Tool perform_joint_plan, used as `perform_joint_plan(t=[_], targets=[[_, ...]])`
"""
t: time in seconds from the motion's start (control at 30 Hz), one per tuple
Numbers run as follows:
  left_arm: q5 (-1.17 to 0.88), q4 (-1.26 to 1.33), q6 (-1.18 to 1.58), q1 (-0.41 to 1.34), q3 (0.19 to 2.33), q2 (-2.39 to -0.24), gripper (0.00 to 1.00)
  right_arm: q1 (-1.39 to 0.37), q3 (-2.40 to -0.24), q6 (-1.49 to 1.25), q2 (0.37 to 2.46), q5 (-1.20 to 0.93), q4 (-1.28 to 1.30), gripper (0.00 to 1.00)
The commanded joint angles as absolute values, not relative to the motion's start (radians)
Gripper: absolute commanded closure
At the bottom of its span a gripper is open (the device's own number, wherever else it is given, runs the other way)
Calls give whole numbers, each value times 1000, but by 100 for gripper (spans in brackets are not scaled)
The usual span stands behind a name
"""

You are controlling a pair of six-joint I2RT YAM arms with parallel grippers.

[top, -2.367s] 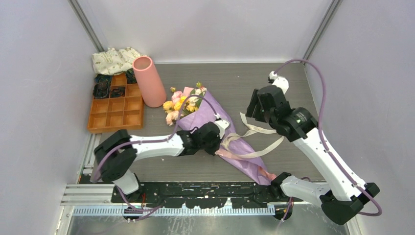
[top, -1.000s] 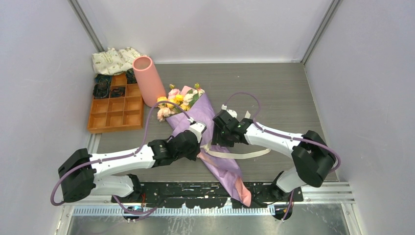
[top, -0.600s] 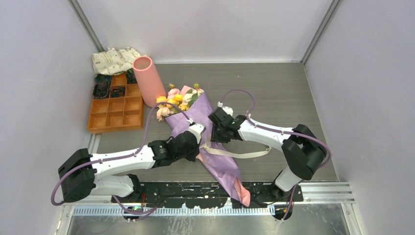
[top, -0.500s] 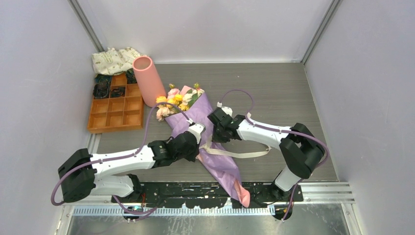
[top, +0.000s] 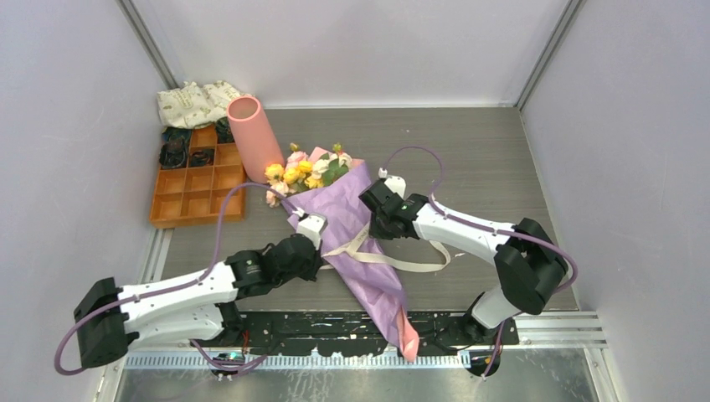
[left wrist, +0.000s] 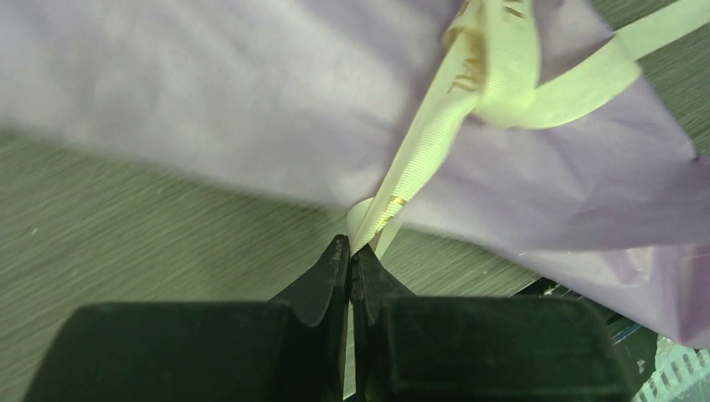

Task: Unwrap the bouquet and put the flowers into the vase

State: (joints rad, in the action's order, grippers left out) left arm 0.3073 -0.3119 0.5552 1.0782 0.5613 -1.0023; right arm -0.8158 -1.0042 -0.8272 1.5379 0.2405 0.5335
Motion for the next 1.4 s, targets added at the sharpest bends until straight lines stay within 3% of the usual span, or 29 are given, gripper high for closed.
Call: perform_joint_plan(t=[0.0, 0.4, 0.87, 1.13, 1.37], targets=[[406, -424, 620, 1075, 516, -860, 95, -792, -1009, -857, 1471, 324, 579, 89], [458, -679, 735, 1073, 530, -584, 94, -683, -970, -885, 1453, 350, 665, 87], [658, -1054, 882, 1073, 776, -260, 90, -628, -947, -870, 1427, 340, 680, 85], [620, -1002, 878, 1073, 760, -352, 90, -832, -1069, -771, 1374, 275, 665, 65], [415, -716, 731, 1073, 702, -496, 80, -951, -1048, -815, 1461, 139, 561, 53]])
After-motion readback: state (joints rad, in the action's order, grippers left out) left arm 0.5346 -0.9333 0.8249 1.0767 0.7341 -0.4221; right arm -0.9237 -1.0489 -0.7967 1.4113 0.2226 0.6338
